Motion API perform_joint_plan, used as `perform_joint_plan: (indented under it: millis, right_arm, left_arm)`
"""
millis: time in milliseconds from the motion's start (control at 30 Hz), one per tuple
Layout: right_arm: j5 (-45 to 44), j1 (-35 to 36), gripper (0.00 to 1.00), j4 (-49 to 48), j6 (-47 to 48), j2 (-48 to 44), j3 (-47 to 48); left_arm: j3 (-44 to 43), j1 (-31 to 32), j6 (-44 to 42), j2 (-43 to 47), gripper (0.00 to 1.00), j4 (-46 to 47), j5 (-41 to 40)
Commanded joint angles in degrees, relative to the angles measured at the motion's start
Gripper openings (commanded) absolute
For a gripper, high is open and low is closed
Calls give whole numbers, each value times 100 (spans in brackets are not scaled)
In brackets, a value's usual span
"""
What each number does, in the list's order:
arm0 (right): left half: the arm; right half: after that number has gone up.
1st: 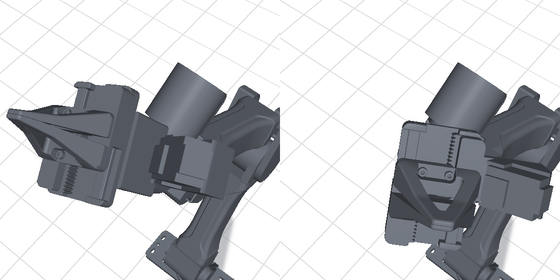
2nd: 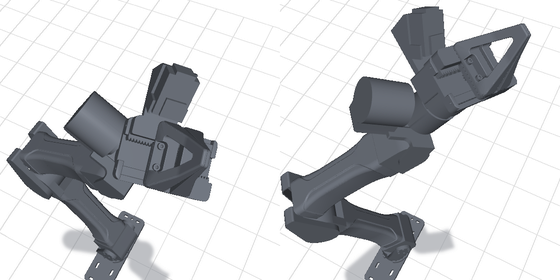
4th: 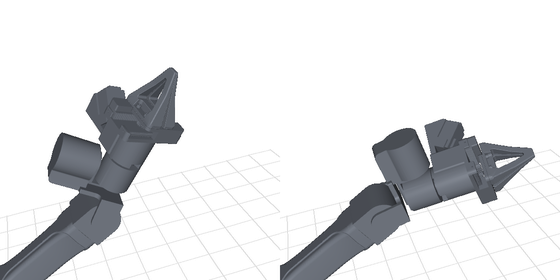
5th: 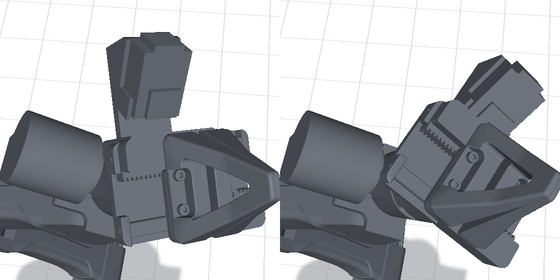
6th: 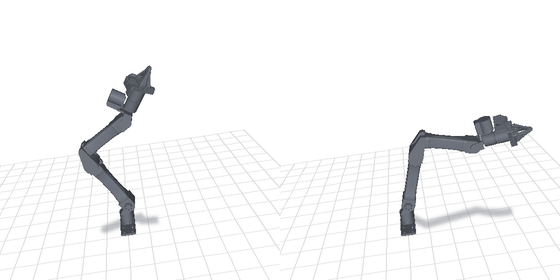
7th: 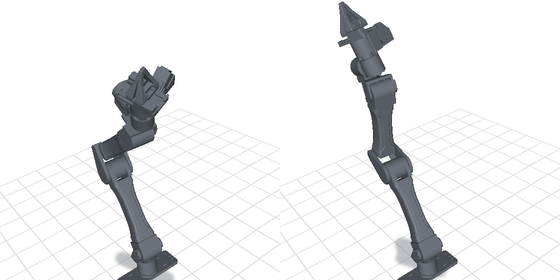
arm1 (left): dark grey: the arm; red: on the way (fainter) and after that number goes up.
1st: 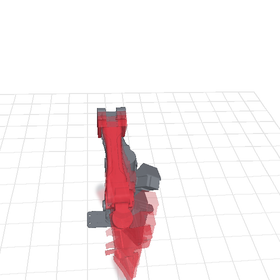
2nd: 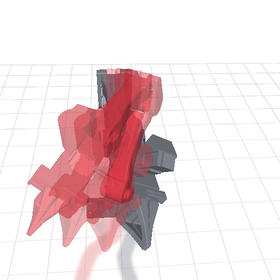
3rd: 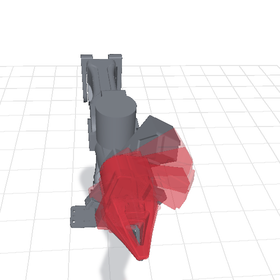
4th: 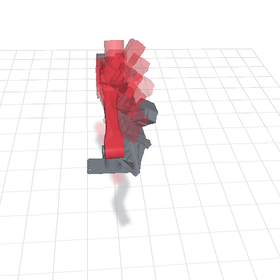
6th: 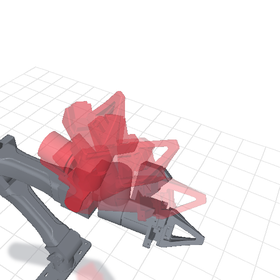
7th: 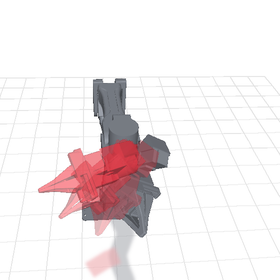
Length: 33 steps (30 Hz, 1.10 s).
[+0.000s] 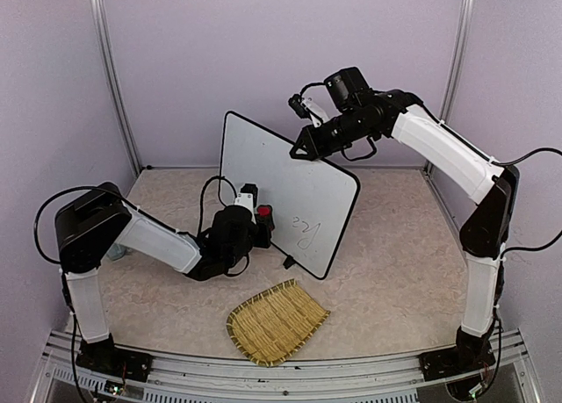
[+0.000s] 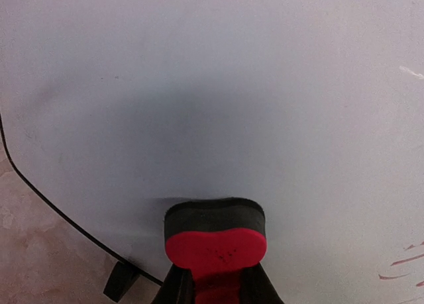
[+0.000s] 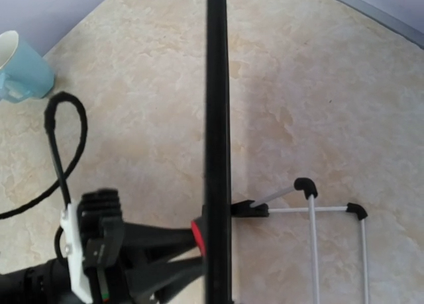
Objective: Erase the whiteboard
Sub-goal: Erase the center of the whiteboard.
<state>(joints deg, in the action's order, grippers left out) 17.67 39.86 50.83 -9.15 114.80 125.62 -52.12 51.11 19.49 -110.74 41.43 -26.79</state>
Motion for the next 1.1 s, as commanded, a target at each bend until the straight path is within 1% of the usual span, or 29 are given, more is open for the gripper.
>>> perform_joint_plan:
  millis: [0,200,333,400,600,733,867,1067]
  right_arm:
    - [1116,513,0,583,79,500,-288]
    - [1132,509,0,570,80,542,-232]
    - [1142,514,0,576,80,565,-218]
    - [1142,514,0,578,88,574,-220]
    - [1146,511,0,582,71,578,-227]
    - [1142,513,0,583,63,552,-248]
    - [1141,521,0,579,67,569,-249]
    - [1135,539,0,581,75,570,-254]
  left_arm:
    - [-348,-224,9,-123,19,-166,-392]
    - [-178,-70,-74,-51,19,265,242]
    - [88,208,-360,86,19,895,628]
    - [162,308,-424,138,19,1065,774]
    - [24,472,-480,209,20,1150,1121]
    - [-166,521,-536,244,20,1000,1099]
    - [-421,518,-644,274,20,777,877]
    - [-572,395,-848,591,20,783,633]
